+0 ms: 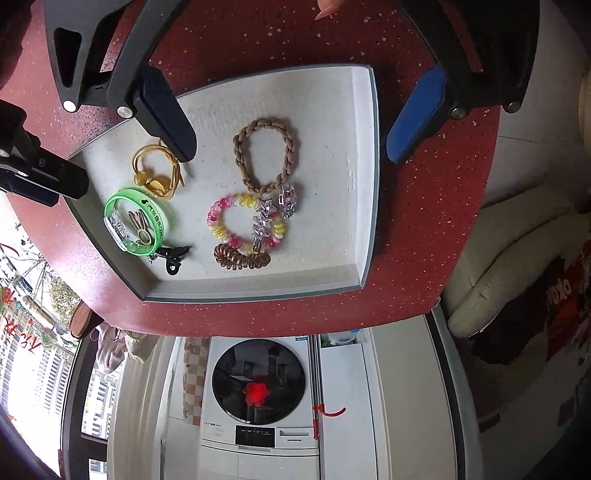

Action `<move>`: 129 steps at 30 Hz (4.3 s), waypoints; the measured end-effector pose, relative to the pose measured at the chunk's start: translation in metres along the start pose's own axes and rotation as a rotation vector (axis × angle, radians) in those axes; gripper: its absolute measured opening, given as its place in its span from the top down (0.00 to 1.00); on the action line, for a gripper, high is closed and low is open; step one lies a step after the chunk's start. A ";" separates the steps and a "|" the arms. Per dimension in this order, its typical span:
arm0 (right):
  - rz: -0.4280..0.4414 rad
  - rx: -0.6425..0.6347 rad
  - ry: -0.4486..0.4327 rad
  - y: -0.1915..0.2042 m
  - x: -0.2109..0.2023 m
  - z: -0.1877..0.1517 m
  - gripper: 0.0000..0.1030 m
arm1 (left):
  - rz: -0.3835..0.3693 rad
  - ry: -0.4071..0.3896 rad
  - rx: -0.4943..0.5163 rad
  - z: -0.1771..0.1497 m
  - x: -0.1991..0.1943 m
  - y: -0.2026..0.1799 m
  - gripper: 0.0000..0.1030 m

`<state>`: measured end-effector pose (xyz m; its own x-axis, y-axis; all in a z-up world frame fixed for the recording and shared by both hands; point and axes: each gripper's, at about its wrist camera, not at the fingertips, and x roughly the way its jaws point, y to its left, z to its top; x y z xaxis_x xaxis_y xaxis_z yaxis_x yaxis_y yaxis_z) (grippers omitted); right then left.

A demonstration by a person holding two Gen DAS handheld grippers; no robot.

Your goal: Organize jewelry

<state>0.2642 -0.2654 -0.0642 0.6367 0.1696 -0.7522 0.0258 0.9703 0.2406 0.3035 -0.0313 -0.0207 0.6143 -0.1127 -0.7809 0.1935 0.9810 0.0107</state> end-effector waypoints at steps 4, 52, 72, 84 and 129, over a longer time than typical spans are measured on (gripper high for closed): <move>-0.024 -0.019 -0.016 0.003 -0.004 -0.001 0.21 | 0.039 0.015 0.005 -0.006 -0.003 0.001 0.00; -0.152 -0.152 -0.340 0.033 -0.077 -0.084 0.00 | 0.117 -0.247 -0.112 -0.100 -0.101 0.006 0.00; -0.155 -0.137 -0.366 0.031 -0.090 -0.084 0.00 | 0.127 -0.265 -0.099 -0.102 -0.112 0.003 0.00; -0.157 -0.135 -0.367 0.031 -0.091 -0.084 0.00 | 0.130 -0.258 -0.099 -0.101 -0.114 0.002 0.00; -0.156 -0.137 -0.369 0.034 -0.093 -0.083 0.00 | 0.133 -0.246 -0.104 -0.101 -0.110 0.002 0.00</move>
<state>0.1421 -0.2342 -0.0374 0.8673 -0.0303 -0.4968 0.0570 0.9976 0.0387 0.1588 -0.0007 0.0024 0.7982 -0.0046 -0.6024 0.0274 0.9992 0.0287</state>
